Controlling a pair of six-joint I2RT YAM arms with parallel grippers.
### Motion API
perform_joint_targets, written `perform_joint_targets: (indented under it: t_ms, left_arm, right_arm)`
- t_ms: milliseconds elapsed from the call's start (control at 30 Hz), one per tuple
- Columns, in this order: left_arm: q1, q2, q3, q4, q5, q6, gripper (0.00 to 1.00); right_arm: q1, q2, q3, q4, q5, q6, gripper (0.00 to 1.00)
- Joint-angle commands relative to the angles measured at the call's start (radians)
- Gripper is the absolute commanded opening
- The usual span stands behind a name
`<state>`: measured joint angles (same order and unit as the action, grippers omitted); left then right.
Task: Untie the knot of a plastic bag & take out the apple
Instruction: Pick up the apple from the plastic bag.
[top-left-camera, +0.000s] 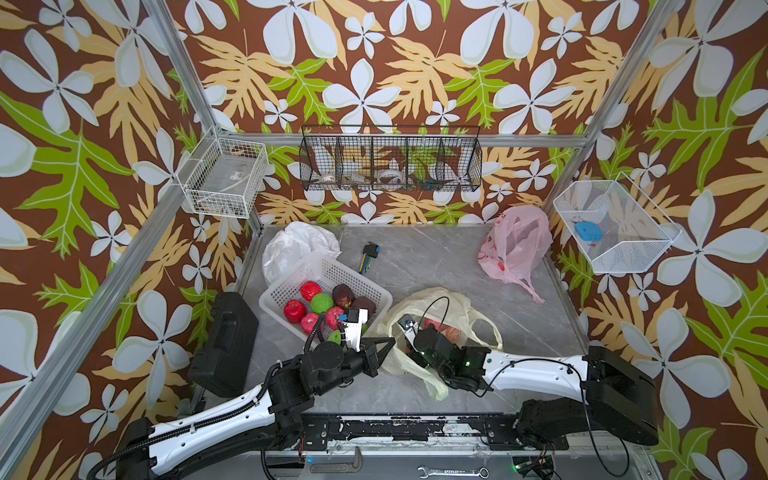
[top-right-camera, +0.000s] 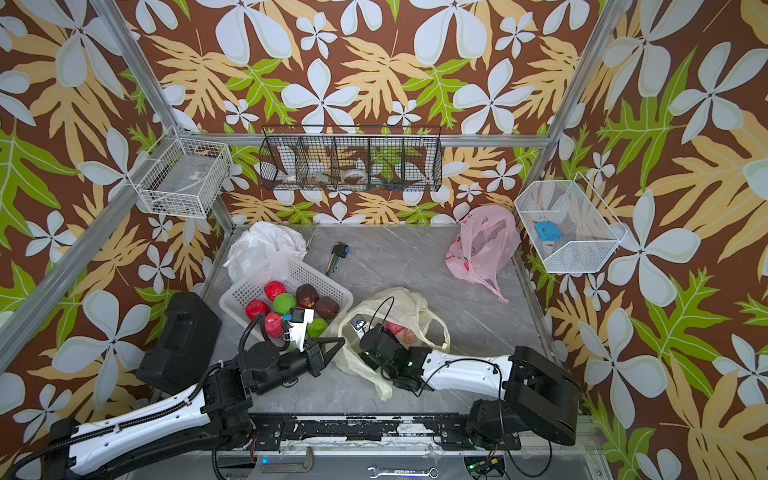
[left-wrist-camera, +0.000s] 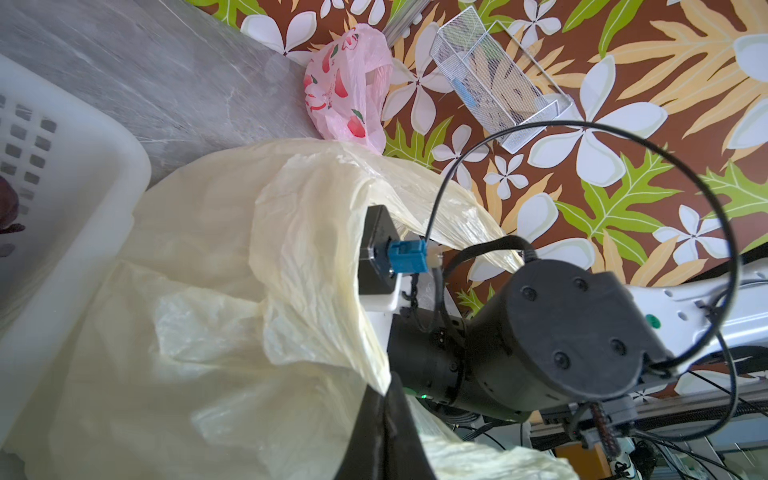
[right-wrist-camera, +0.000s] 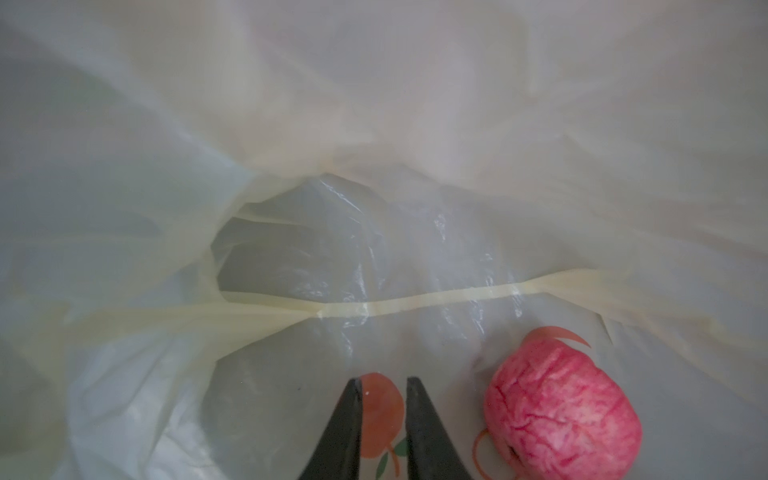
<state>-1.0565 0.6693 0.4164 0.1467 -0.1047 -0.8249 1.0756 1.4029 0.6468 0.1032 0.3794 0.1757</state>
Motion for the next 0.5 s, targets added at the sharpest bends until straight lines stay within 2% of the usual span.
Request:
perform_joint_targets:
  t_ms: [0,100,200,467]
  left_arm:
    - [0.003,-0.009,-0.005,0.048,-0.001,0.011,0.0]
    - [0.003,-0.004,-0.004,0.051,0.038,0.03,0.0]
    - [0.002,0.004,-0.01,0.039,0.087,0.047,0.0]
    - [0.002,-0.043,-0.031,-0.065,0.111,0.116,0.0]
  right_arm:
    - [0.004,0.017,0.015,-0.039,0.103,0.008,0.29]
    - [0.001,0.033,0.056,-0.076,0.19,0.032,0.42]
    - [-0.031,0.065,0.11,-0.12,0.217,0.063,0.55]
    - [-0.106,0.177,0.22,-0.202,0.262,0.14,0.67]
